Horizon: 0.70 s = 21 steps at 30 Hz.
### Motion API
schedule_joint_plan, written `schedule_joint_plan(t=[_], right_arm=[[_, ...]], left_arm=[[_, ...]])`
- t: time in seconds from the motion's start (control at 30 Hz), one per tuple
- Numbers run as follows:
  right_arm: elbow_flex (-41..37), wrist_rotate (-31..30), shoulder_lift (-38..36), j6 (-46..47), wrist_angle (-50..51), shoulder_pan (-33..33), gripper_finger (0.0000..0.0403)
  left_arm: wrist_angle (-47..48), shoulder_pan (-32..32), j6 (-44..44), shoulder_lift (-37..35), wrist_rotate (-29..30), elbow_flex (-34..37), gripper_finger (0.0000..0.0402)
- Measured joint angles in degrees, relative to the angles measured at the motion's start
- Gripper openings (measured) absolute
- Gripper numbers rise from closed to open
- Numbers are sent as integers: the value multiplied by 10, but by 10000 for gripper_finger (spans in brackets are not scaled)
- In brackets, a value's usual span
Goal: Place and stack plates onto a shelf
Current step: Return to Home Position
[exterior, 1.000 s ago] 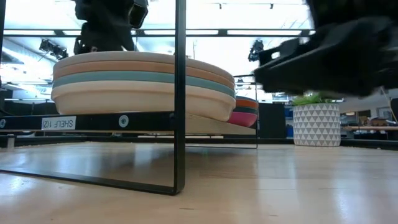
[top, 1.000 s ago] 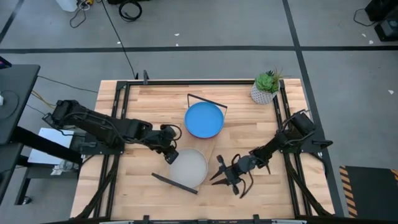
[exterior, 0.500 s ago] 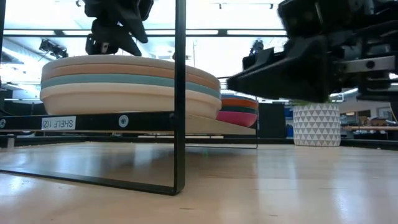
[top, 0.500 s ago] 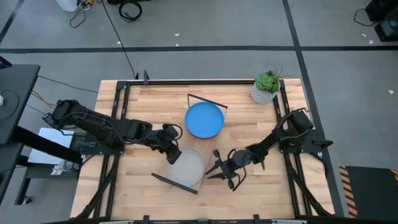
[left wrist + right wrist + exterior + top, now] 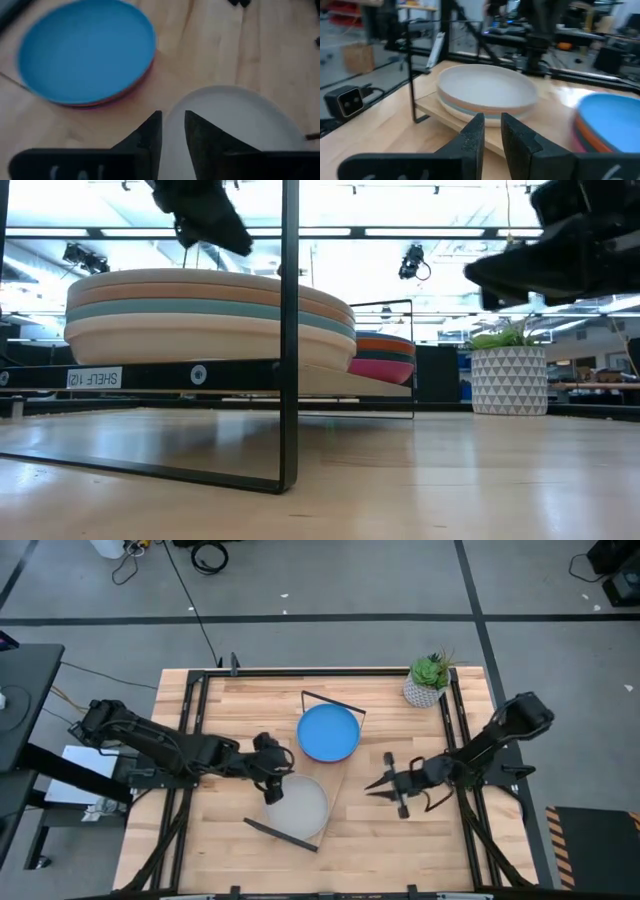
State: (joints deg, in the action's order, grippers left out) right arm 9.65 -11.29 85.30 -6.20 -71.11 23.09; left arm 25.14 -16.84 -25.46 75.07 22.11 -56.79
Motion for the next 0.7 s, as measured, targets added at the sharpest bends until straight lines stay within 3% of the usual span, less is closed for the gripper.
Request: schedule_joint_plan(t=[0.27,0.47,0.7], right_arm=[[-89,-46,-114,54,-14,1,59],[-93,-48,-223,79,116,1,56],[-93,-48,-363,85,268,2,56]], left_arm=[[-12,2,77,-64,36,38,17],[-111,0,73,-144,40,156,9],[-162,-20,52,-247,68,271,6]])
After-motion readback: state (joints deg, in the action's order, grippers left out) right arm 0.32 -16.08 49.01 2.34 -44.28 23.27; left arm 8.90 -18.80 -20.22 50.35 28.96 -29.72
